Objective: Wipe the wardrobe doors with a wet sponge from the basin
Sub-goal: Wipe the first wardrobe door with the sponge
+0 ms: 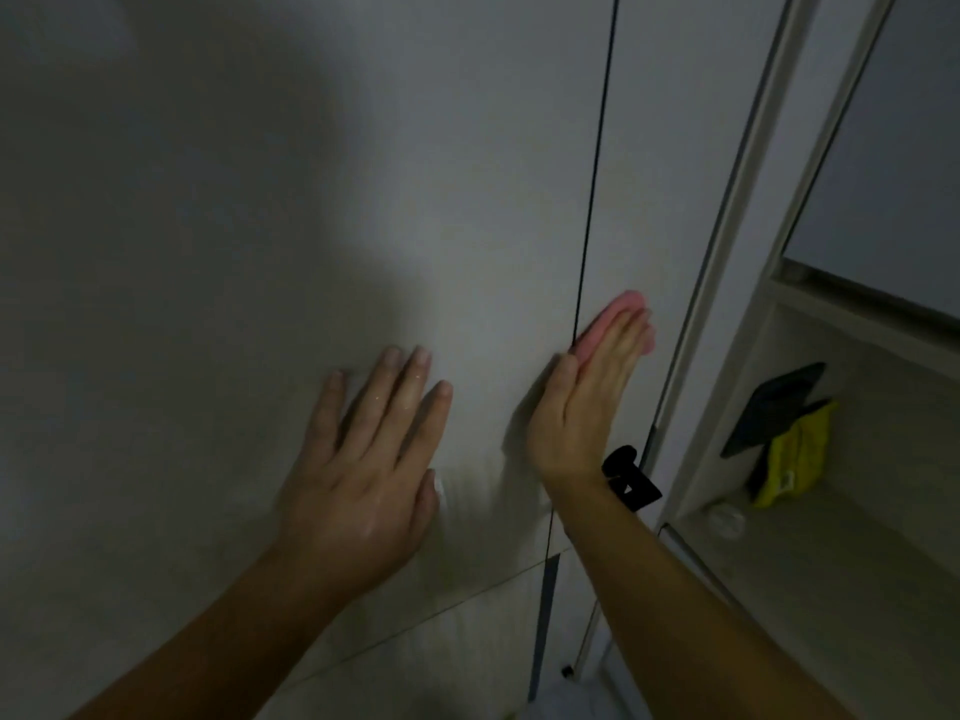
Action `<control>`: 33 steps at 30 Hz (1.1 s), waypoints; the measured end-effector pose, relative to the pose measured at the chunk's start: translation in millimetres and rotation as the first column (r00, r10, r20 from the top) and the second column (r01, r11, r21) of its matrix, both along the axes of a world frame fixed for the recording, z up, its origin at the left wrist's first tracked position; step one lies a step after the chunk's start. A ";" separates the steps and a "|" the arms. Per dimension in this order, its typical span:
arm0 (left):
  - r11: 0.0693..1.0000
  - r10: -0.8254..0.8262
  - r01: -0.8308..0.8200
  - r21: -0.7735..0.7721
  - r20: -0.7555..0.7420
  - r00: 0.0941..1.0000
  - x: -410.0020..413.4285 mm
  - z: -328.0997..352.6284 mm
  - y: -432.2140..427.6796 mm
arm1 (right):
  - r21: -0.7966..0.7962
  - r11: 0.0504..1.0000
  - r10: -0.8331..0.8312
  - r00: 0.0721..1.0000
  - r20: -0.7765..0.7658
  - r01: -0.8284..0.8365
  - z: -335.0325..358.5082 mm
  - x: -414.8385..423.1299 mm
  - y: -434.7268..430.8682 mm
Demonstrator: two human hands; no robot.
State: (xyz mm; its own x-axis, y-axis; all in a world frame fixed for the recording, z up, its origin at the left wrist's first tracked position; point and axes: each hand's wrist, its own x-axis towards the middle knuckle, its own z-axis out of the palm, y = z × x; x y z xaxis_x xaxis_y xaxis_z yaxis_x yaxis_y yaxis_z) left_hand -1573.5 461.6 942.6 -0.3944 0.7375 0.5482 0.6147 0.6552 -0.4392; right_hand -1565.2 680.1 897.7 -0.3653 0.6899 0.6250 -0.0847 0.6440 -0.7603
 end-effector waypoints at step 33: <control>0.996 -0.086 0.087 -0.006 0.108 0.990 2.8 -75.5 -47.0 | -0.231 0.970 0.077 0.997 0.020 -0.071 -46.8 -0.8 -92.9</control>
